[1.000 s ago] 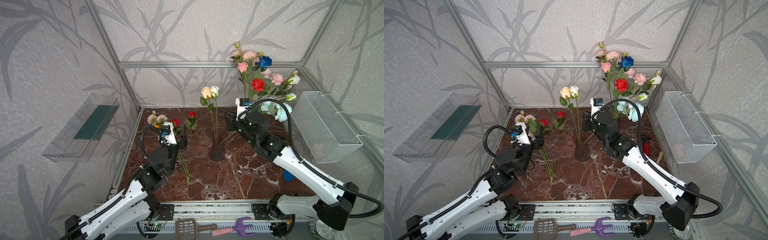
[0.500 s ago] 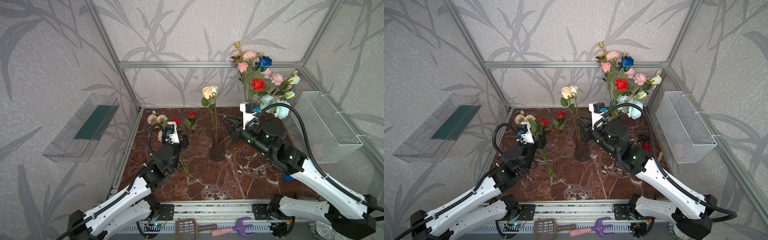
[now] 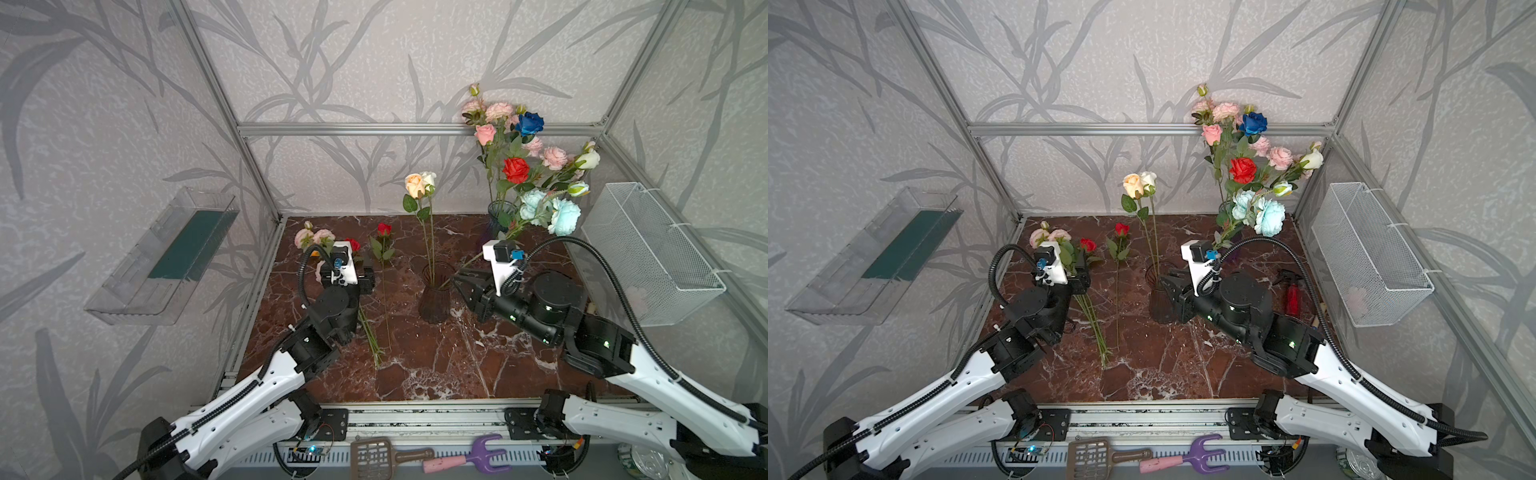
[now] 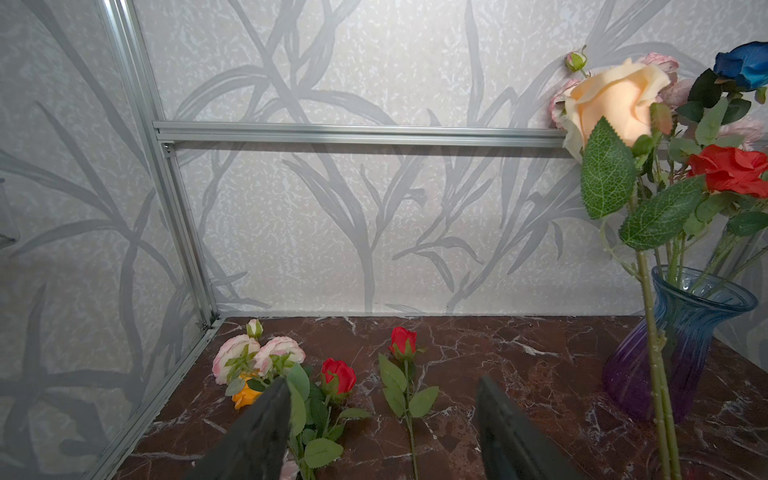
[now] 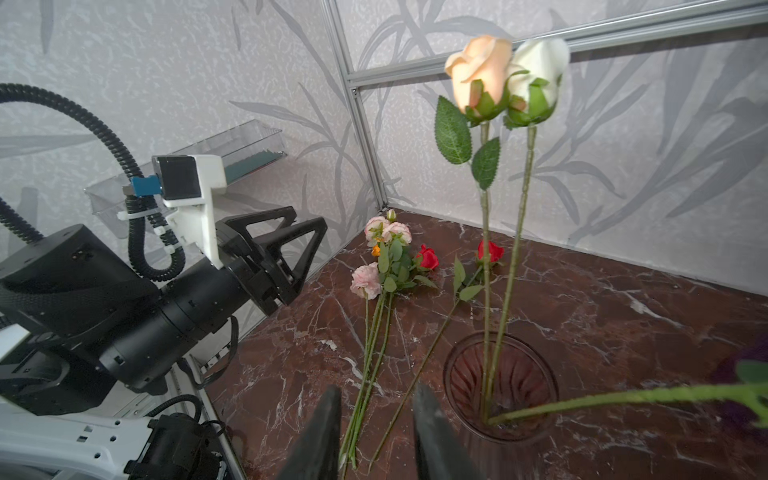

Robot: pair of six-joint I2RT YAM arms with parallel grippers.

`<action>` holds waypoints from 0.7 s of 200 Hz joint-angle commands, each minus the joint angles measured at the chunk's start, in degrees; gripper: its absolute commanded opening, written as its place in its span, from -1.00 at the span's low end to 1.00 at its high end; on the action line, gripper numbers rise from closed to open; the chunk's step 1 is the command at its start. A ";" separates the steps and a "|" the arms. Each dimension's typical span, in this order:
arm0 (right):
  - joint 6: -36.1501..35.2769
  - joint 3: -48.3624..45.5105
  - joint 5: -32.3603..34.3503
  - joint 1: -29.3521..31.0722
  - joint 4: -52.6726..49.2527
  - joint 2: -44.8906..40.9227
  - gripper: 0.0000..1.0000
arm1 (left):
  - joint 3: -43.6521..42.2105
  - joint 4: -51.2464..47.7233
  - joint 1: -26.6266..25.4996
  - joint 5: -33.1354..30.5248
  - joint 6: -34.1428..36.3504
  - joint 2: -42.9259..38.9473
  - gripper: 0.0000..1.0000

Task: Arrange the flowers into the vase
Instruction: 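Move the right gripper back from the vase while the left gripper reaches the bunch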

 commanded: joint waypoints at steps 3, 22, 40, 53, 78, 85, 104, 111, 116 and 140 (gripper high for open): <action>2.51 -3.67 5.72 0.19 -0.01 -5.19 -0.37 | 2.98 -4.38 0.75 0.06 -2.38 -0.37 0.42; 5.67 -8.57 7.39 0.18 -0.23 -9.92 -0.37 | 3.82 -8.09 1.33 0.55 -6.15 -0.82 0.42; 7.19 -12.12 9.18 0.18 -1.10 -13.76 -0.37 | 6.79 -15.25 2.19 1.98 -10.06 -1.24 0.44; 7.92 -13.30 10.18 0.19 -3.05 -15.84 -0.37 | 10.25 -23.03 2.63 3.94 -12.45 -1.22 0.45; 9.50 -16.26 12.03 0.19 -6.46 -19.03 -0.37 | 16.23 -38.11 3.43 7.06 -19.49 -1.23 0.46; 9.82 -17.20 12.24 0.19 -7.12 -19.90 -0.37 | 16.97 -41.30 3.46 7.72 -21.47 -1.52 0.46; 10.39 -19.14 12.69 0.20 -8.65 -21.86 -0.37 | 17.46 -49.11 3.52 11.78 -27.57 -2.53 0.46; 10.50 -19.57 12.85 0.20 -9.81 -22.65 -0.36 | 17.64 -51.76 3.48 13.52 -28.72 -2.80 0.45; 10.74 -19.90 13.19 0.26 -10.72 -23.19 -0.36 | 17.69 -53.63 3.50 14.49 -29.75 -2.83 0.45; 12.42 -21.60 14.76 0.19 -17.99 -26.37 -0.35 | 18.68 -59.56 3.52 16.62 -32.98 -1.40 0.44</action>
